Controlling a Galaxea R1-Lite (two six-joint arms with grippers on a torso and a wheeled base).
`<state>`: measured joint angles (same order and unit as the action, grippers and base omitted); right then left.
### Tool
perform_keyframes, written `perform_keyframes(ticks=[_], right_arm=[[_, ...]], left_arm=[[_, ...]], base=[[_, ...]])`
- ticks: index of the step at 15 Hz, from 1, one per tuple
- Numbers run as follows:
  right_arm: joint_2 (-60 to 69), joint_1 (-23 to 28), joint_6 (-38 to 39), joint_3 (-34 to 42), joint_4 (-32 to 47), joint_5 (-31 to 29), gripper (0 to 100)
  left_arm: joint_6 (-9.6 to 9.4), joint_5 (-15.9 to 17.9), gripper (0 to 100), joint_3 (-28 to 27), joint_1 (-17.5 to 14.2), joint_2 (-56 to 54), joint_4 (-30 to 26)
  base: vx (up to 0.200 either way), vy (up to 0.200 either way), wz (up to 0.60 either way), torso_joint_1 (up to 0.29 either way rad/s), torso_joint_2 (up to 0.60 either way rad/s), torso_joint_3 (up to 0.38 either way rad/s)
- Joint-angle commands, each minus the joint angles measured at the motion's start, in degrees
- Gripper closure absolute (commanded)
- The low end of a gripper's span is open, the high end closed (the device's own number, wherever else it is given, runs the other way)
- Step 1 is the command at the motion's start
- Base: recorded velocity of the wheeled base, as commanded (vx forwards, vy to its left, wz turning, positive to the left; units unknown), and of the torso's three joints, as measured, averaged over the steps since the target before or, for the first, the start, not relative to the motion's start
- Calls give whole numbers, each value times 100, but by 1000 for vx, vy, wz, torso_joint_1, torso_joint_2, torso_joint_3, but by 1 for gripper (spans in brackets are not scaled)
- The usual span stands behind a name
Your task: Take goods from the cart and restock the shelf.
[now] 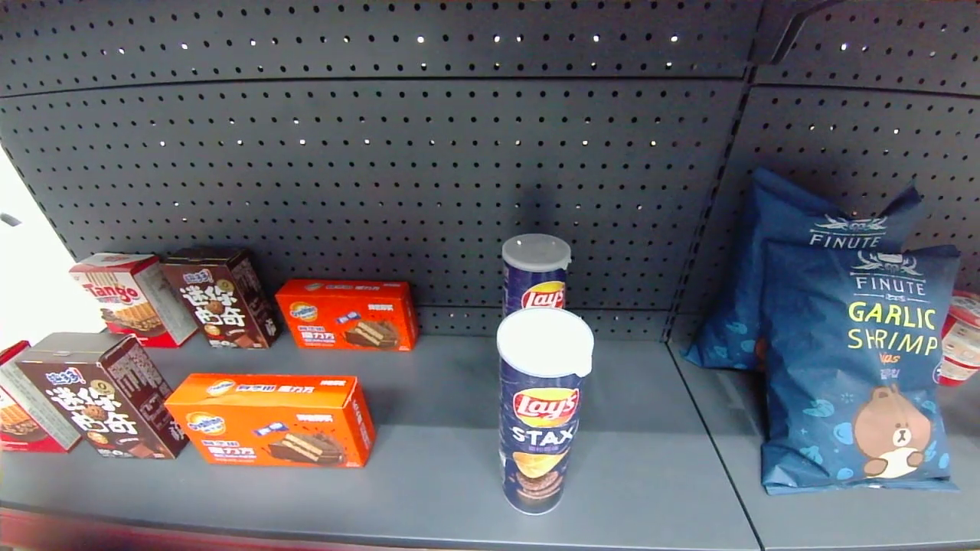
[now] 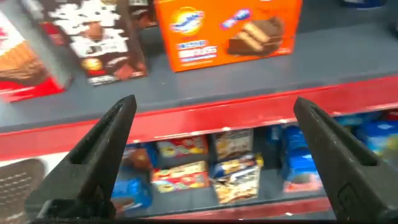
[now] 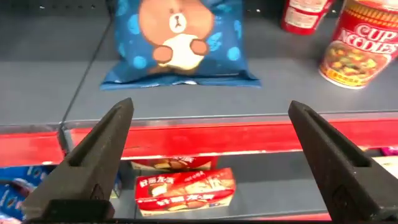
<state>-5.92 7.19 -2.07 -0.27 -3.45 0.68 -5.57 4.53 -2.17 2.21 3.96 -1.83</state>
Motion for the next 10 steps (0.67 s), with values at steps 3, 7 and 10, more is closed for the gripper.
perform_keyframes(ticks=[3, 7, 10], right_arm=[[65, 1, -4, 18, -33, 310, 0], [65, 1, 40, 18, -42, 327, 0], [65, 1, 111, 18, -33, 345, 0]], left_arm=[[118, 12, 0, 155, -71, -1, 25], [249, 47, 0, 182, -168, -352, 86], [267, -40, 0, 208, -168, -370, 183]], base=[[0, 0, 0, 0, 0, 0], [0, 0, 0, 0, 0, 0], [0, 0, -200, -1, 1, 2]])
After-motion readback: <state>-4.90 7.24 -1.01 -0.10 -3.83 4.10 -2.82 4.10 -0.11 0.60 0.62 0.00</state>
